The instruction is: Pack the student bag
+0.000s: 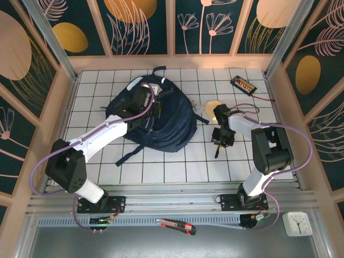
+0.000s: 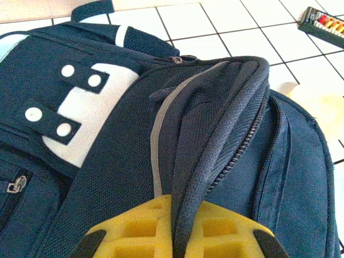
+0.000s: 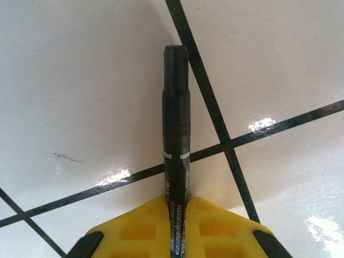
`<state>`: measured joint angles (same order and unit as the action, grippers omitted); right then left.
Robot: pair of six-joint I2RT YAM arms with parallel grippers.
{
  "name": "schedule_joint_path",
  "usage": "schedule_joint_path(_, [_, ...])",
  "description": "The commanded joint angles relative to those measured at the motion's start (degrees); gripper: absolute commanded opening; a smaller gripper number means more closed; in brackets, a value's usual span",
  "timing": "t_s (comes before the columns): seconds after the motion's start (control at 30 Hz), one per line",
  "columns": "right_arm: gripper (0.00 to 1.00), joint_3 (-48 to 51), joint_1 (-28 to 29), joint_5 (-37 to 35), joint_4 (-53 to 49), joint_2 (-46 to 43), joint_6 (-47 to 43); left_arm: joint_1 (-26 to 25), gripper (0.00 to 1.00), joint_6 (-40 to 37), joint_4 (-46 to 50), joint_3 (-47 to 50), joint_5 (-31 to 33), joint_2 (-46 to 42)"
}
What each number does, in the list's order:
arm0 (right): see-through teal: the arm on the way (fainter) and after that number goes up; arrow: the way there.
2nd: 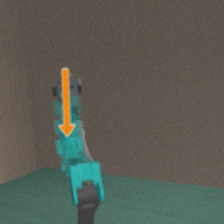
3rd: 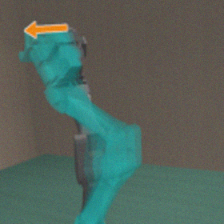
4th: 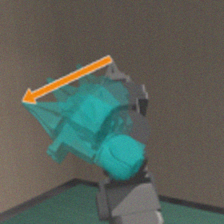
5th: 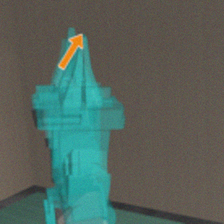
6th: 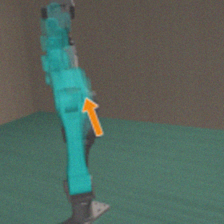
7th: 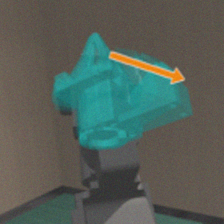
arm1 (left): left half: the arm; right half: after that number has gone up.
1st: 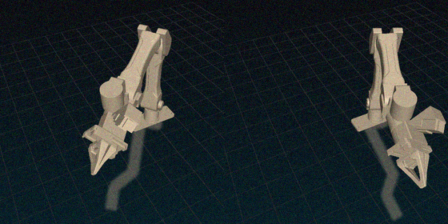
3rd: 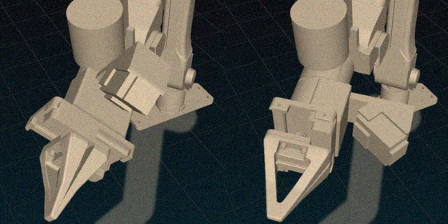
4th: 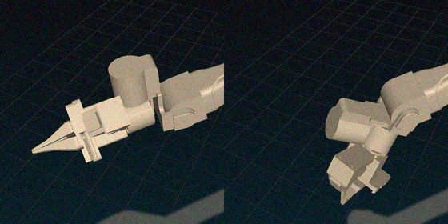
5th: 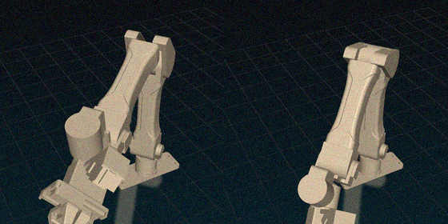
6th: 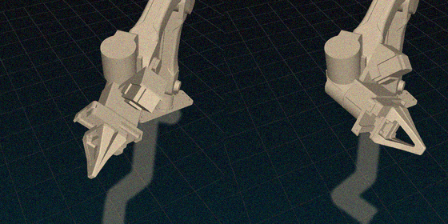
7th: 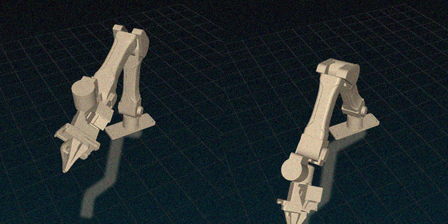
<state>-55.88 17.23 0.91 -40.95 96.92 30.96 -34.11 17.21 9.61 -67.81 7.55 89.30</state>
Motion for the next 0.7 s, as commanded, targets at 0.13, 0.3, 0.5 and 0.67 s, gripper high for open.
schedule_joint_path(0.13, [0.10, -0.3, 0.0, 0.4, 3.1, 1.8, 0.1, 0.5, 0.00, -0.3, -2.7, -0.4, 1.6, -1.7])
schedule_joint_path(0.3, [0.10, -0.6, 0.0, 0.5, 2.8, 1.7, -0.1, 0.5, 0.00, 0.2, -2.8, 0.2, 1.5, -2.1])
schedule_joint_path(0.5, [0.10, -1.0, 0.0, 1.2, 2.5, 0.9, 0.0, 0.5, 0.00, 0.5, -3.1, 0.5, 1.1, -2.6])
schedule_joint_path(0.67, [0.10, -4.0, 0.0, 1.3, -0.6, -1.4, -0.4, 0.5, 0.00, 0.4, -3.1, 0.7, 0.4, -2.8])
